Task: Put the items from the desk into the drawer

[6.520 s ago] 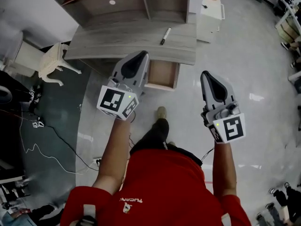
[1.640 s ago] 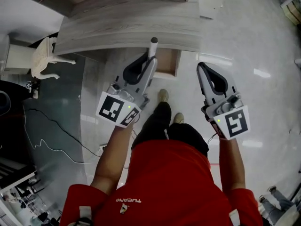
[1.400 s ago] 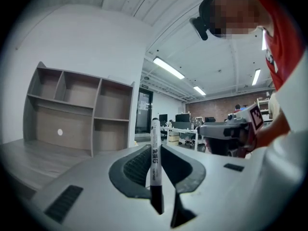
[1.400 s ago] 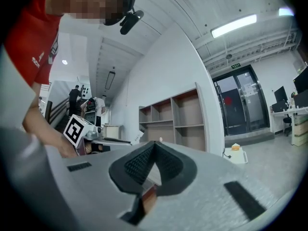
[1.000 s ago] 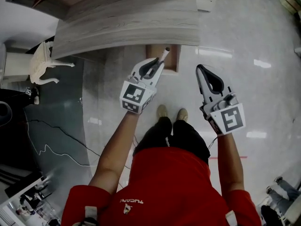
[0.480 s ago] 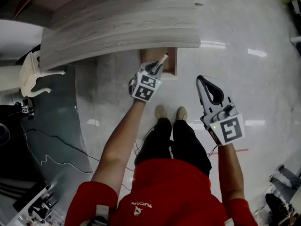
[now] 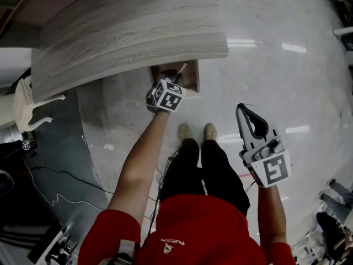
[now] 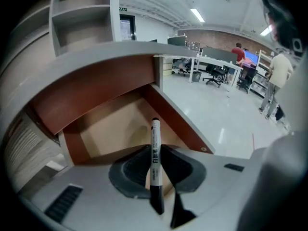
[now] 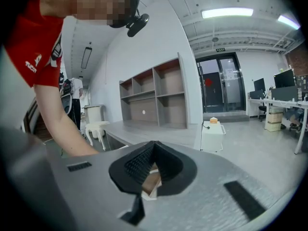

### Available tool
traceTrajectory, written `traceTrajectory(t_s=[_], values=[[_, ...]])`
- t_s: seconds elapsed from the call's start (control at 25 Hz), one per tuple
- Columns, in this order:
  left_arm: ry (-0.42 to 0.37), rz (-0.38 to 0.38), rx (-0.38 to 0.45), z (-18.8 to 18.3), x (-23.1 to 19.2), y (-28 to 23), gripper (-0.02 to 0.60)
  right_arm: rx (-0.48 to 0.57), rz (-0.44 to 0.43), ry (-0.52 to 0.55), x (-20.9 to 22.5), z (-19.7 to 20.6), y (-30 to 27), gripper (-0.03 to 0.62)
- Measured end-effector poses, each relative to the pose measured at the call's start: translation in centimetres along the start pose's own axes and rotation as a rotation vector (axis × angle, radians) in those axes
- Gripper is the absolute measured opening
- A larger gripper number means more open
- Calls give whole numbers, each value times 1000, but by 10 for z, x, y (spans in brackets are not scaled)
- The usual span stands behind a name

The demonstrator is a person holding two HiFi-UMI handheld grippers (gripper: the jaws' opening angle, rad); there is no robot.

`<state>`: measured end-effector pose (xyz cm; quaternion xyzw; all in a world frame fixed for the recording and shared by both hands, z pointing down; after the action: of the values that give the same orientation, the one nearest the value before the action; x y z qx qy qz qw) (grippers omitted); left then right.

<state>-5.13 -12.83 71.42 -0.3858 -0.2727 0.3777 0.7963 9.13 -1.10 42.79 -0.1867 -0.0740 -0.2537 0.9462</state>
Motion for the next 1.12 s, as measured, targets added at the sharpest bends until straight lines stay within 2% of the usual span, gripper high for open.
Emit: traceTrajectory(t_s=[0.28, 0.56, 0.76, 1.12], values=[[-5, -15, -77, 12, -1, -17, 60, -12, 34, -9, 5, 8, 15, 5], [6, 9, -94, 10, 3, -24, 69, -18, 44, -6, 12, 10, 17, 5], [10, 2, -56, 3, 3, -14, 80, -9, 25, -2, 9, 8, 10, 5], [57, -26, 86, -33, 2, 41, 80, 25, -21, -3, -3, -10, 2, 5]])
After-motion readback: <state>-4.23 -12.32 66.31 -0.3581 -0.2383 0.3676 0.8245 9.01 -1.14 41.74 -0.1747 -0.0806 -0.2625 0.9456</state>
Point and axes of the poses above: the fingertips, and each gripper's own axes: y backward along the fingers, x to its right, z out of its underside, the point moved 1 cm from there along y, backward along the fingers, and after that the axes turned 8 degrees about -y, right-handed, at the moved point
